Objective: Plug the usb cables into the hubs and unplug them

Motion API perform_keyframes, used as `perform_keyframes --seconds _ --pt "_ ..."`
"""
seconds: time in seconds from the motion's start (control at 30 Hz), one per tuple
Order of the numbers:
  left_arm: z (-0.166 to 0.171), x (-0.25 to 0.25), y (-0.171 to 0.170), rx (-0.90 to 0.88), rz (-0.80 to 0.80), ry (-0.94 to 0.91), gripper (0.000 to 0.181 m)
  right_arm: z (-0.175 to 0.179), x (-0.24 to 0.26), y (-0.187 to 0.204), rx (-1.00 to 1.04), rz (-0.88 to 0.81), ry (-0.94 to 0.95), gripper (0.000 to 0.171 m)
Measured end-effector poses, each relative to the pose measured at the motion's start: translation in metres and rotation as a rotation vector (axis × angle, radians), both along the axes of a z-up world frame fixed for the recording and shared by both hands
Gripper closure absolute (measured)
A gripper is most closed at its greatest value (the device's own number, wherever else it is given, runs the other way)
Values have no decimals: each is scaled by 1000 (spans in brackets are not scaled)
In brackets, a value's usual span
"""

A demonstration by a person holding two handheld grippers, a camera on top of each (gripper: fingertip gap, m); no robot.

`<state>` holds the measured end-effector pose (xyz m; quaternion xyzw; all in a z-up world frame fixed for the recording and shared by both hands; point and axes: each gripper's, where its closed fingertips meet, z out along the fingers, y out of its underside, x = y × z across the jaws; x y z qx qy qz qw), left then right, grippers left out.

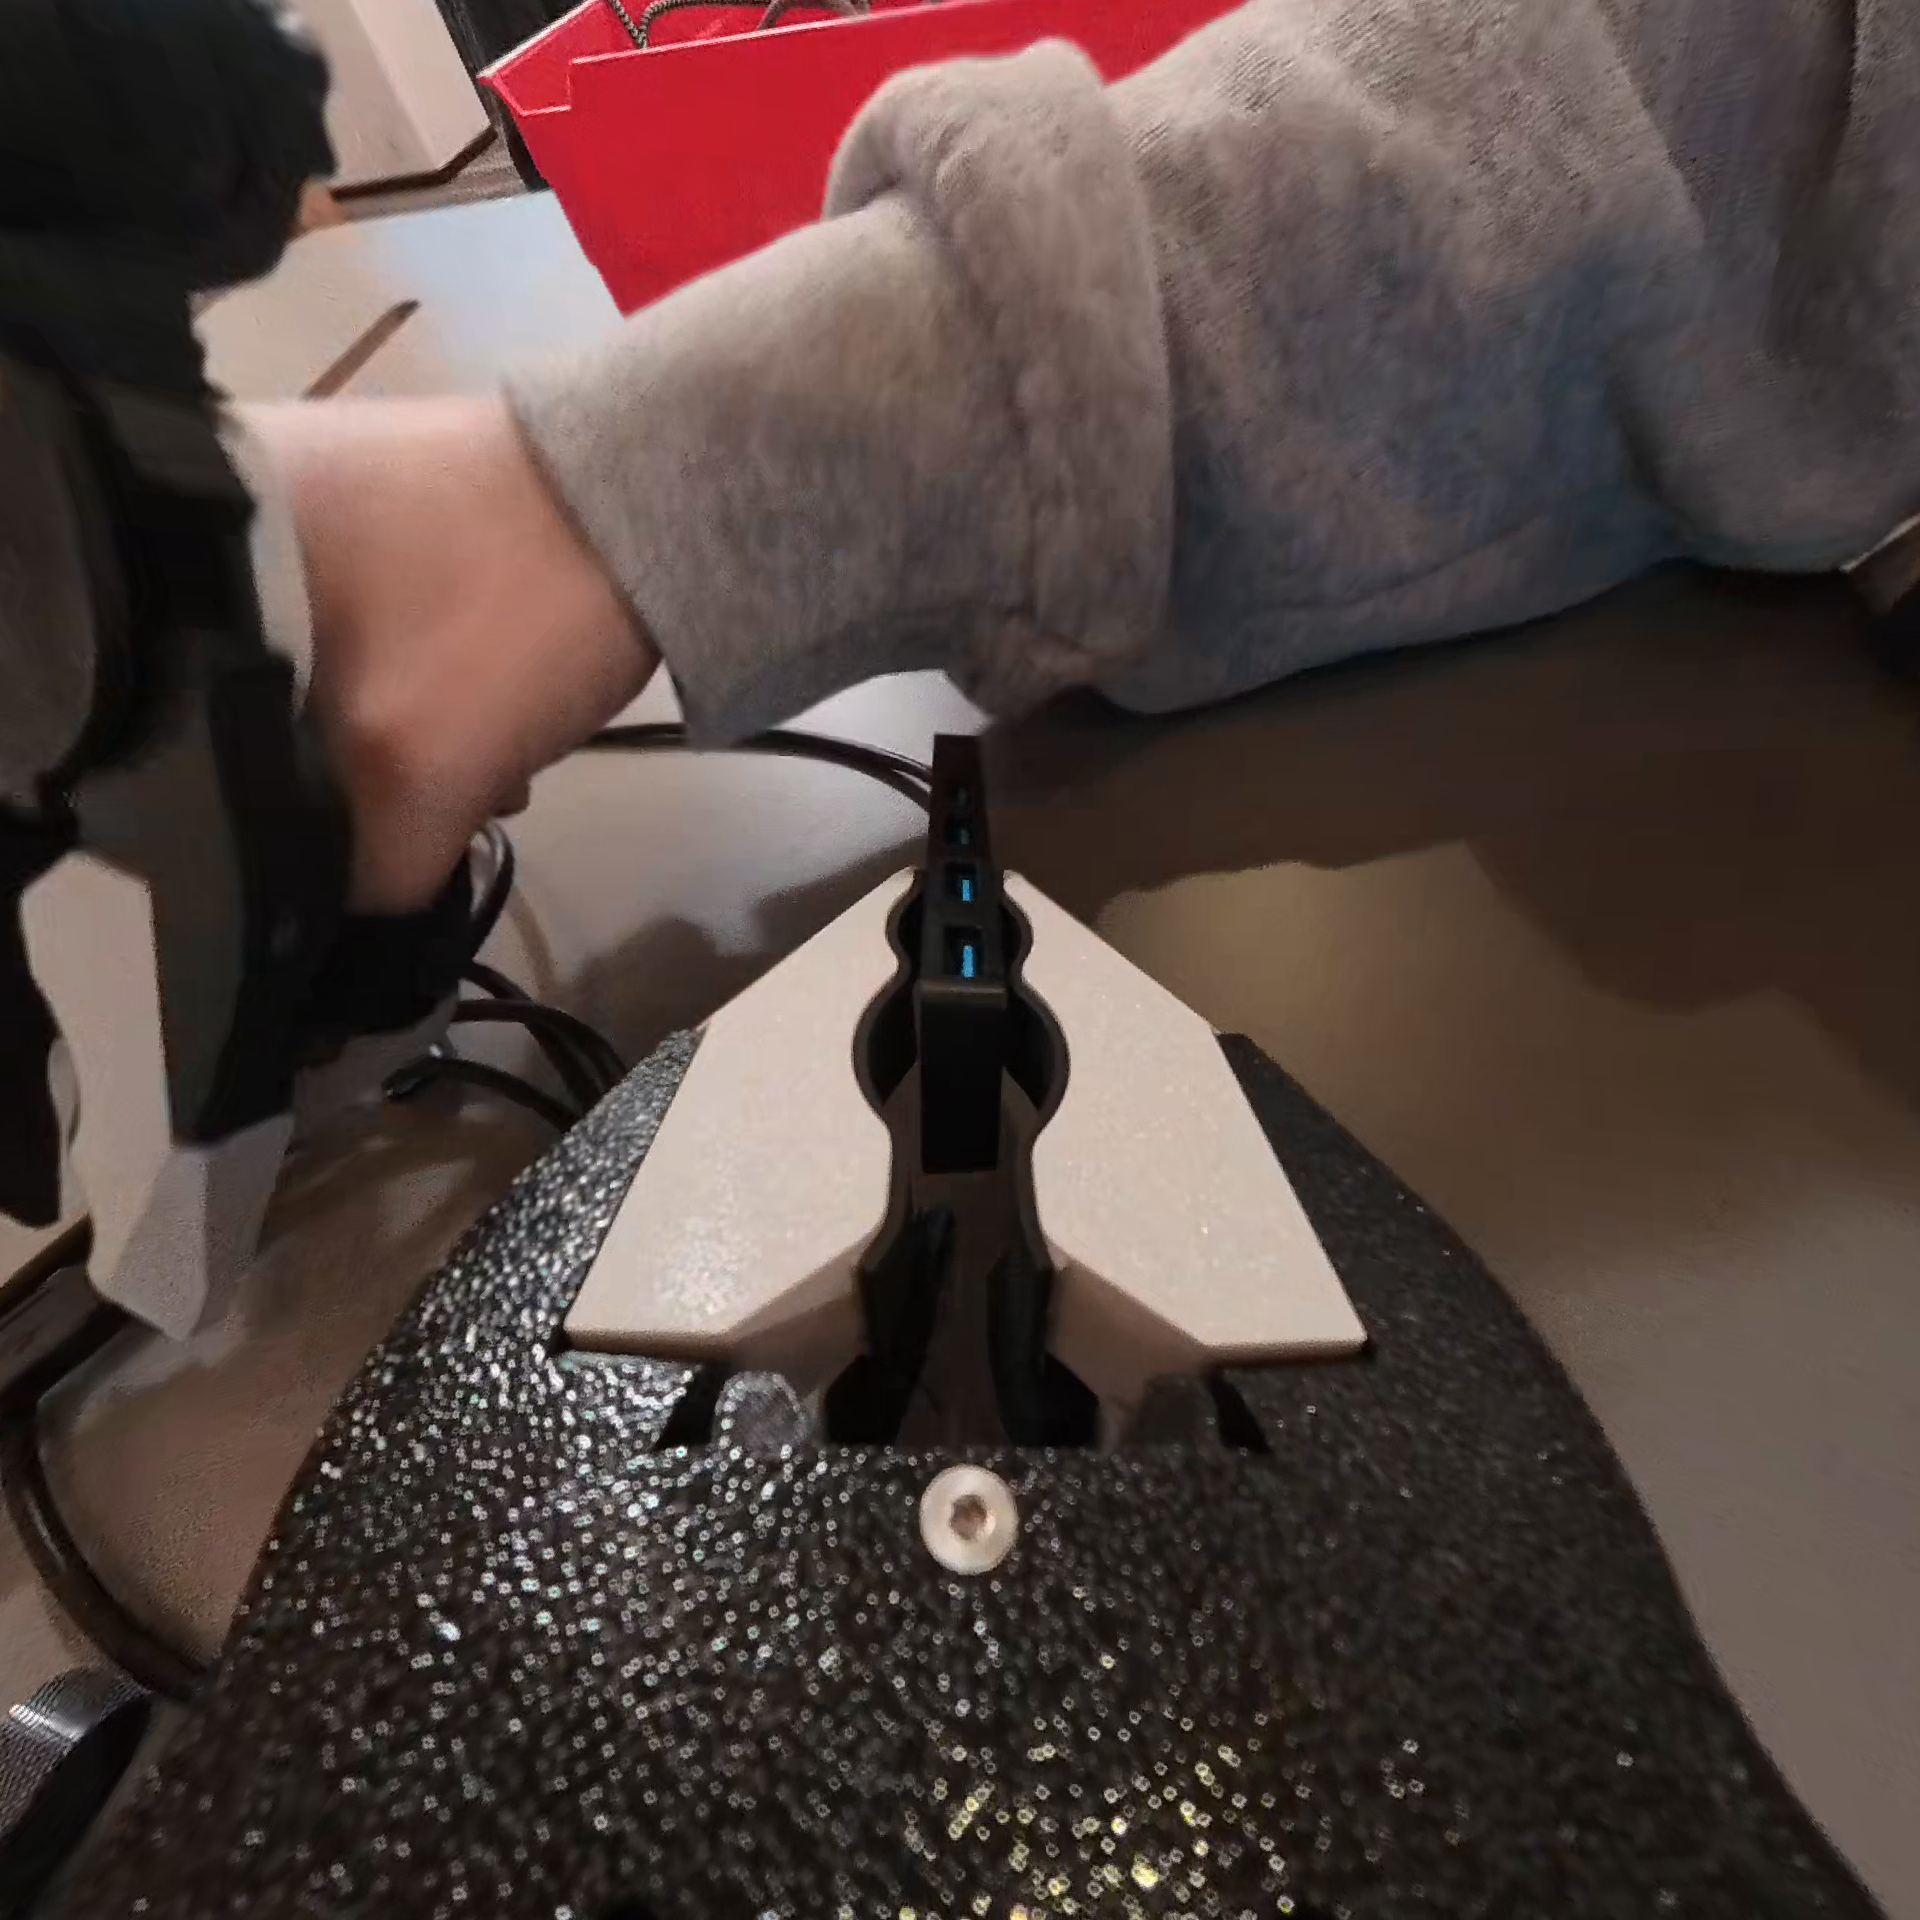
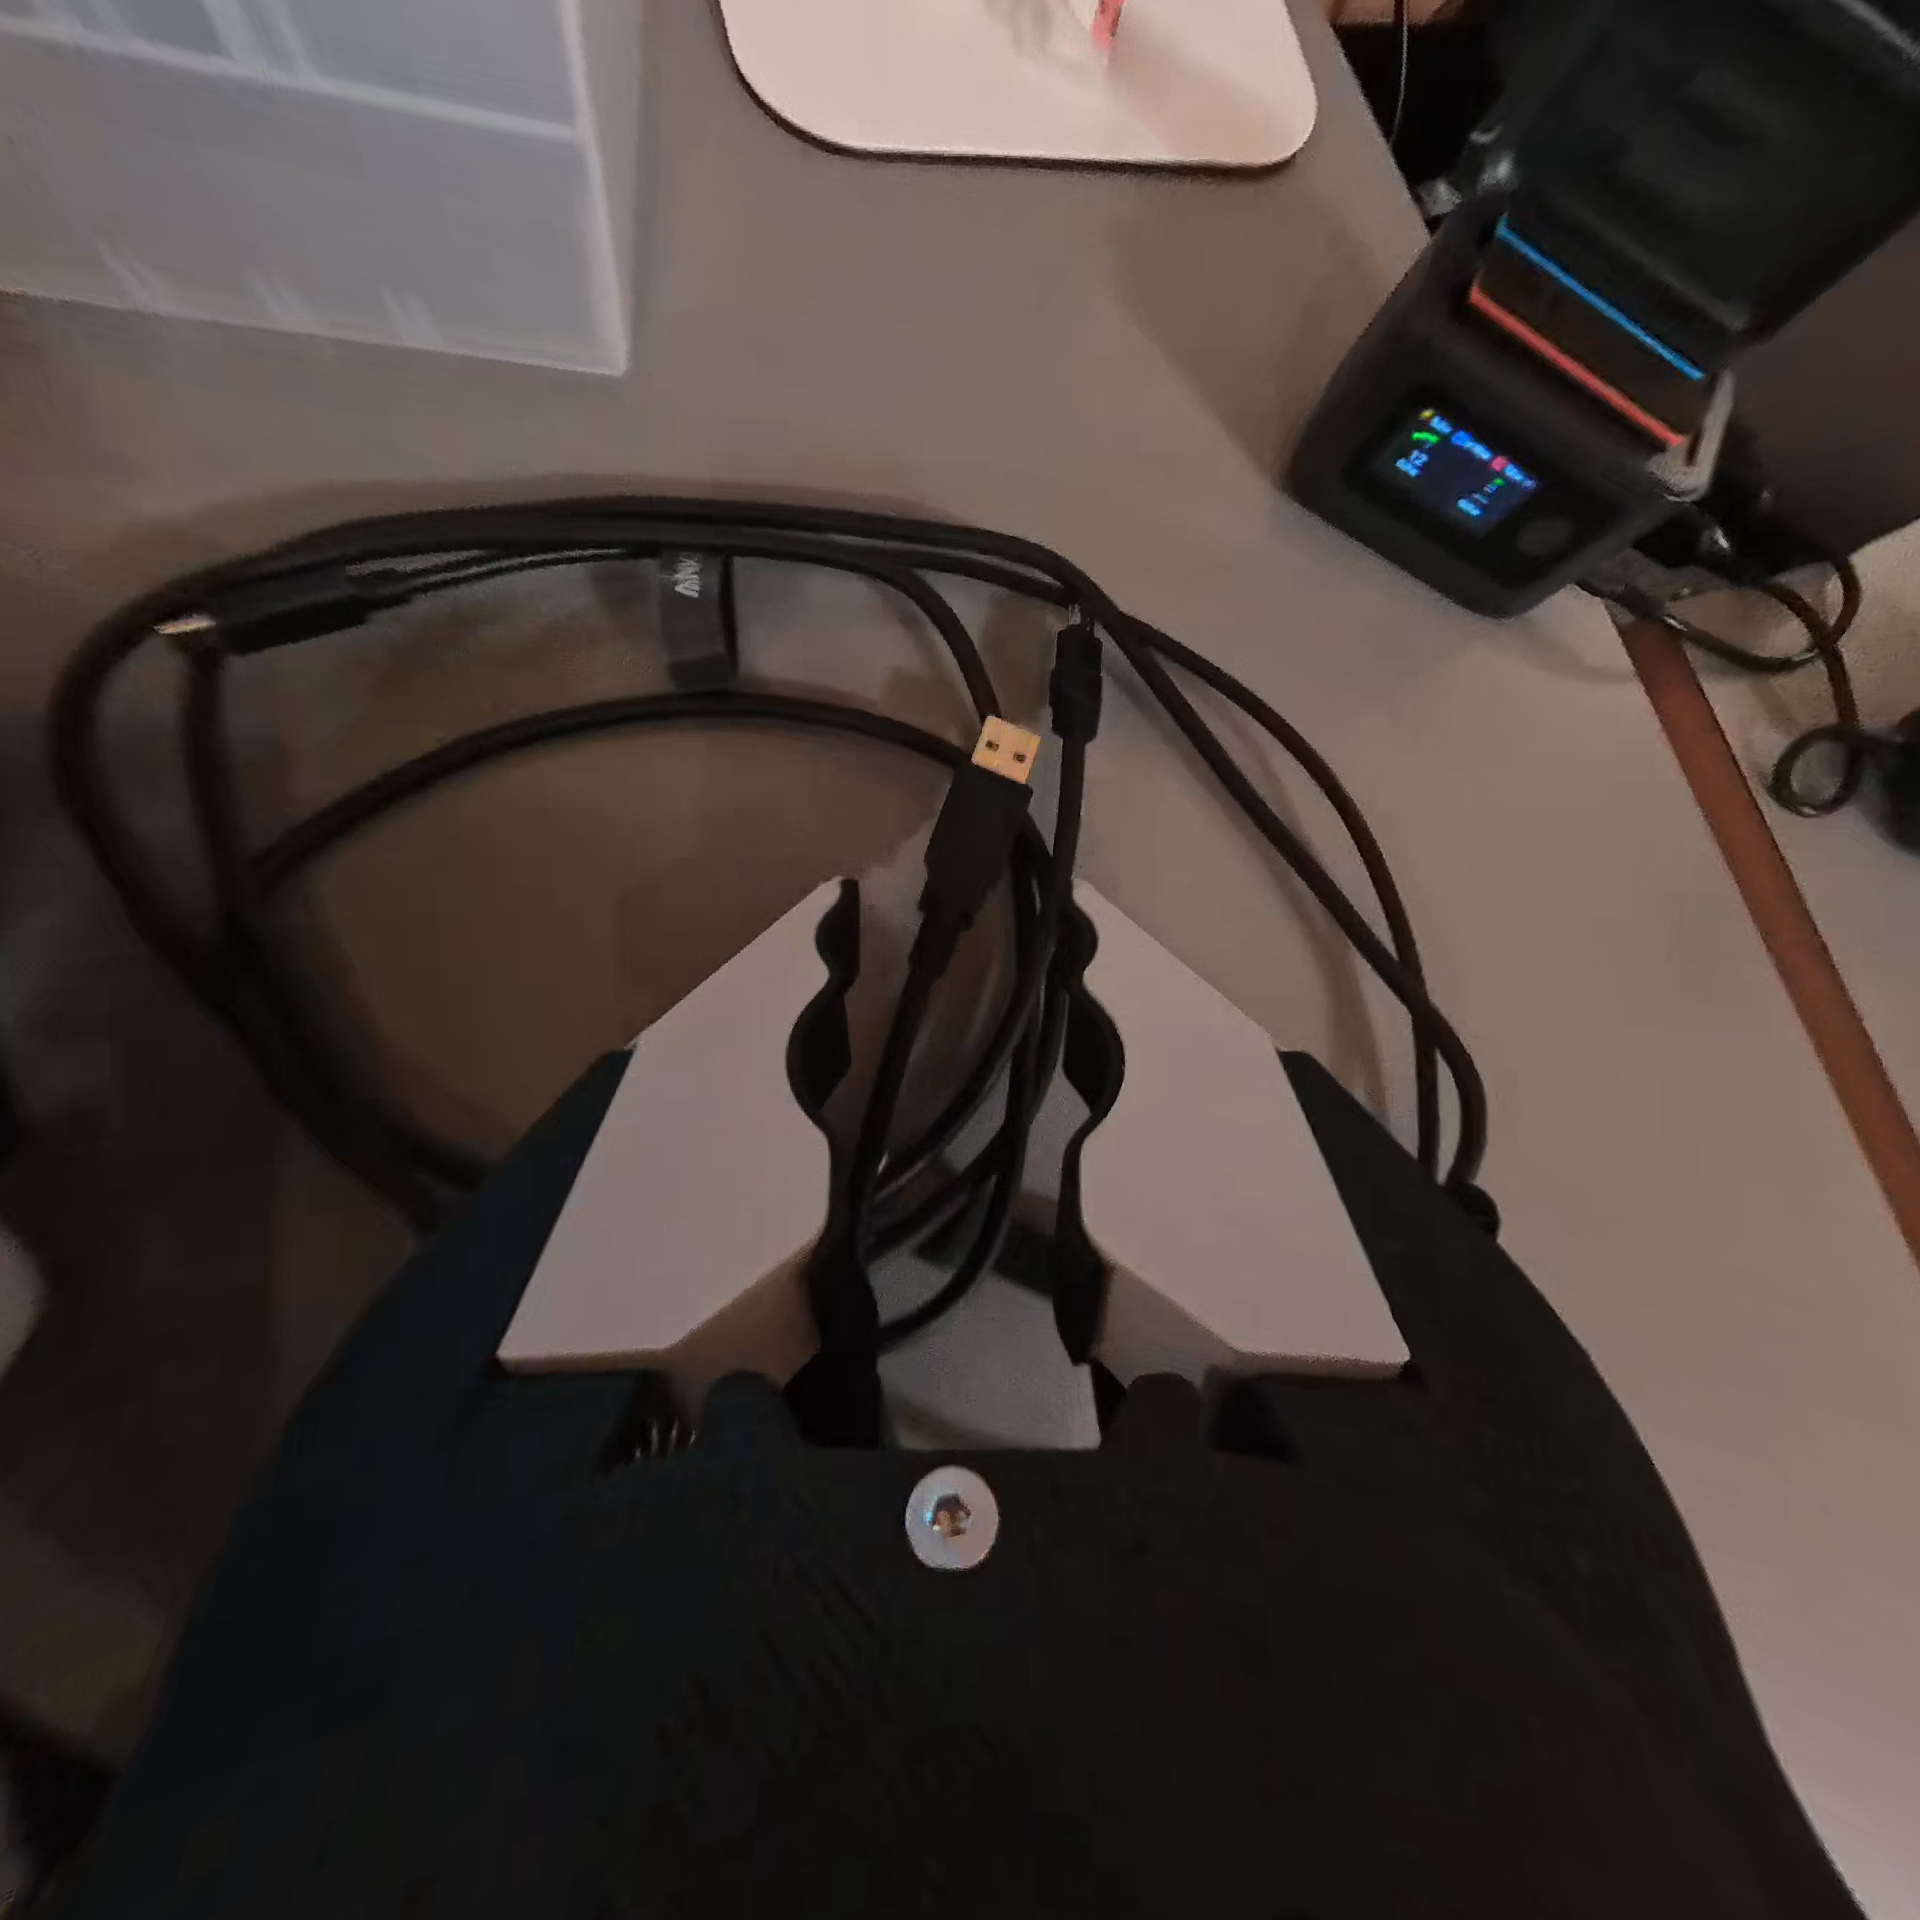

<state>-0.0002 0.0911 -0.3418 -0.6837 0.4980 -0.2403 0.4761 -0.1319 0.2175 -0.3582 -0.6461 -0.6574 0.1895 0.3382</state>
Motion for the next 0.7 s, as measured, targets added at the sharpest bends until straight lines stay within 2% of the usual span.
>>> perform_keyframes --seconds 0.1,0.3,0.6,0.7 --pt "0 0 0 -7 0 0 172 -10 -9 5 39 -12 -51 134" --pt "-1 0 0 -4 0 4 172 -9 -6 4 132 -16 -100 142" --pt "-2 1 0 6 2 16 172 -7 -10 11 604 106 -241 147" --pt "-3 1 0 14 2 21 172 -8 -8 18 733 120 -279 162"
